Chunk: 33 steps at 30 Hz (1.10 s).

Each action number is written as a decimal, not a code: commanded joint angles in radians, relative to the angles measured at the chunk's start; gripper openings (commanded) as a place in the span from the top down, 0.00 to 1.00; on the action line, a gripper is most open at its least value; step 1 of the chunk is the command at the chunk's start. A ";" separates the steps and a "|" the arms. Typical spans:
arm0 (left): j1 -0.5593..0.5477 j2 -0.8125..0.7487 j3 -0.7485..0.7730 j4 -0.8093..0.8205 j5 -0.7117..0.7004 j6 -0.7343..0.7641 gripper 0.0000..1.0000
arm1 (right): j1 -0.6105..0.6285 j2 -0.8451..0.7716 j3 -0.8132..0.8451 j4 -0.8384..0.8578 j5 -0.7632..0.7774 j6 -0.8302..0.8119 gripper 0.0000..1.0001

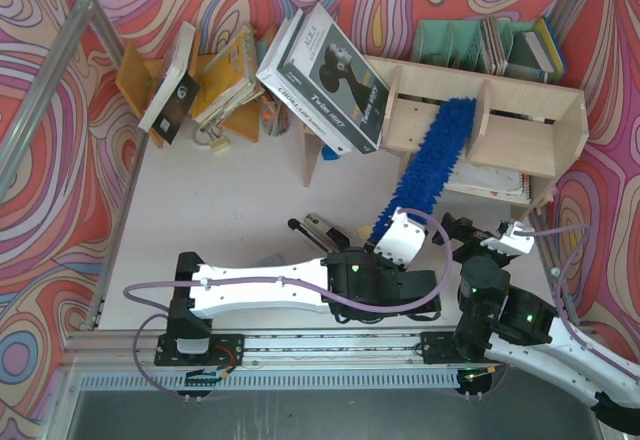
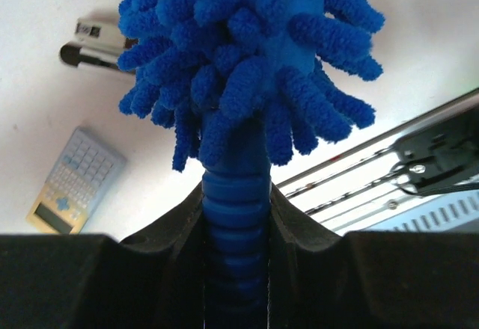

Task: Dust the bookshelf with a duster

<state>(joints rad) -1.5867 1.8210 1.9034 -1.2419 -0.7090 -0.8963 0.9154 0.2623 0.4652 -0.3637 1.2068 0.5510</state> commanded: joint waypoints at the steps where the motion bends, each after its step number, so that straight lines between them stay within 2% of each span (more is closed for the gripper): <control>1: -0.026 0.059 0.111 0.051 -0.005 0.082 1.00 | -0.002 -0.011 0.003 -0.011 0.025 0.016 0.01; 5: -0.036 0.078 0.164 0.035 -0.011 0.097 1.00 | -0.002 -0.011 0.003 -0.014 0.025 0.019 0.01; 19: -0.048 -0.014 0.252 0.045 -0.112 0.149 1.00 | -0.002 -0.010 0.003 -0.013 0.024 0.018 0.01; 24: -0.047 -0.048 0.232 -0.001 -0.164 0.119 1.00 | -0.001 -0.009 0.002 -0.012 0.027 0.019 0.01; 33: -0.042 -0.144 0.076 -0.039 -0.197 0.025 1.00 | -0.001 -0.005 0.001 -0.011 0.028 0.019 0.01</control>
<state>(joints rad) -1.6310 1.7248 2.0369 -1.2644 -0.8307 -0.8200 0.9154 0.2623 0.4652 -0.3656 1.2072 0.5579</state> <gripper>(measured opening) 0.345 0.987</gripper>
